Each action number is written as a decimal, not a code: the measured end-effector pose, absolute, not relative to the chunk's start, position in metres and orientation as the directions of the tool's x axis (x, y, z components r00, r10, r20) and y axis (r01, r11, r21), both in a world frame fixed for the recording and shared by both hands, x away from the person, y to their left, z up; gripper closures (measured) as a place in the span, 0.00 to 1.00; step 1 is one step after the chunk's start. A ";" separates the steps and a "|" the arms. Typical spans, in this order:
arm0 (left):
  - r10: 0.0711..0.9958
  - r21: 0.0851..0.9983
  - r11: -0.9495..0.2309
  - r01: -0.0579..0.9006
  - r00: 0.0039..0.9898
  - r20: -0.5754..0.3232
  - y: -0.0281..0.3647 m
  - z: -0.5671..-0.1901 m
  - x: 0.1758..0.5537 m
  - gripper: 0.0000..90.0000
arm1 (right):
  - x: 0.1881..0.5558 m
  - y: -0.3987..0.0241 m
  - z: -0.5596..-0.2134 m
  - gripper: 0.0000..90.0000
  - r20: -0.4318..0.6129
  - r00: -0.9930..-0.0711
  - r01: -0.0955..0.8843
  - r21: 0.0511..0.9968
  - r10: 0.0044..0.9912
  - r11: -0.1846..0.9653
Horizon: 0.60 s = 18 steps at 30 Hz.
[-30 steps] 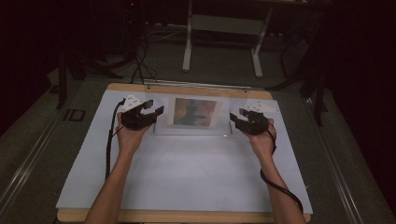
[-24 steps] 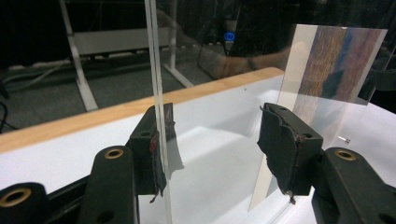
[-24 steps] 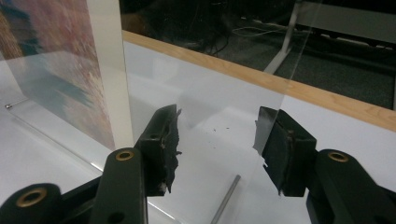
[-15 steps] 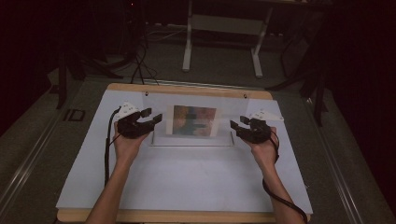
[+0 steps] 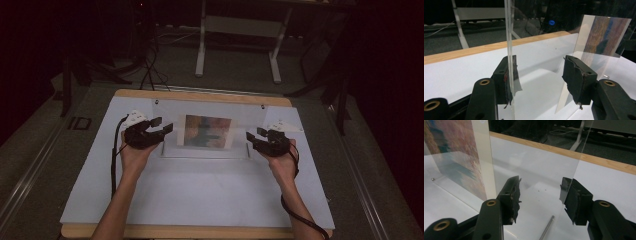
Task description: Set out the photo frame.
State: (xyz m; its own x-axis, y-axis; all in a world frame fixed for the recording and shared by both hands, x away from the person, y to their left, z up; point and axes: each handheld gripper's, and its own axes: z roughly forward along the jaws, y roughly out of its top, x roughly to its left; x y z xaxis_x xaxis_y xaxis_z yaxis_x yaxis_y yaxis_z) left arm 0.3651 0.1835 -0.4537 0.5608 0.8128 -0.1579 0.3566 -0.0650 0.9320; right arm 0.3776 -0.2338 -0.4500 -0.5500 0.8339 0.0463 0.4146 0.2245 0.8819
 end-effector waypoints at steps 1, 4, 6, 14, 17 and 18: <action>0.812 0.931 -0.064 0.359 0.561 -0.161 0.184 -0.454 0.365 0.49 | 0.376 -0.234 -0.449 0.55 0.051 -0.549 0.418 0.881 0.834 0.221; 0.809 0.930 -0.065 0.362 0.565 -0.163 0.184 -0.454 0.365 0.49 | 0.374 -0.235 -0.449 0.55 0.048 -0.550 0.418 0.880 0.834 0.225; 0.808 0.931 -0.067 0.358 0.568 -0.160 0.184 -0.455 0.365 0.49 | 0.373 -0.235 -0.450 0.55 0.054 -0.551 0.418 0.881 0.833 0.220; 0.806 0.935 -0.043 0.351 0.565 -0.175 0.185 -0.460 0.361 0.49 | 0.373 -0.238 -0.453 0.56 0.056 -0.569 0.407 0.886 0.820 0.222; 0.804 0.937 -0.020 0.350 0.563 -0.193 0.185 -0.462 0.362 0.48 | 0.373 -0.239 -0.454 0.57 0.057 -0.574 0.402 0.888 0.817 0.221; 0.803 0.935 -0.019 0.353 0.563 -0.196 0.185 -0.462 0.362 0.48 | 0.373 -0.239 -0.454 0.57 0.056 -0.576 0.402 0.888 0.815 0.224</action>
State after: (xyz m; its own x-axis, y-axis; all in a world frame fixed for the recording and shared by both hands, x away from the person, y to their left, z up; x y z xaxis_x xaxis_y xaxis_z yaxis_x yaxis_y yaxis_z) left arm 0.3619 0.1851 -0.4624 0.5629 0.8029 -0.1963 0.3530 -0.0187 0.9354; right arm 0.3732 -0.2393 -0.4539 -0.5764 0.8153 0.0555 0.4023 0.2240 0.8877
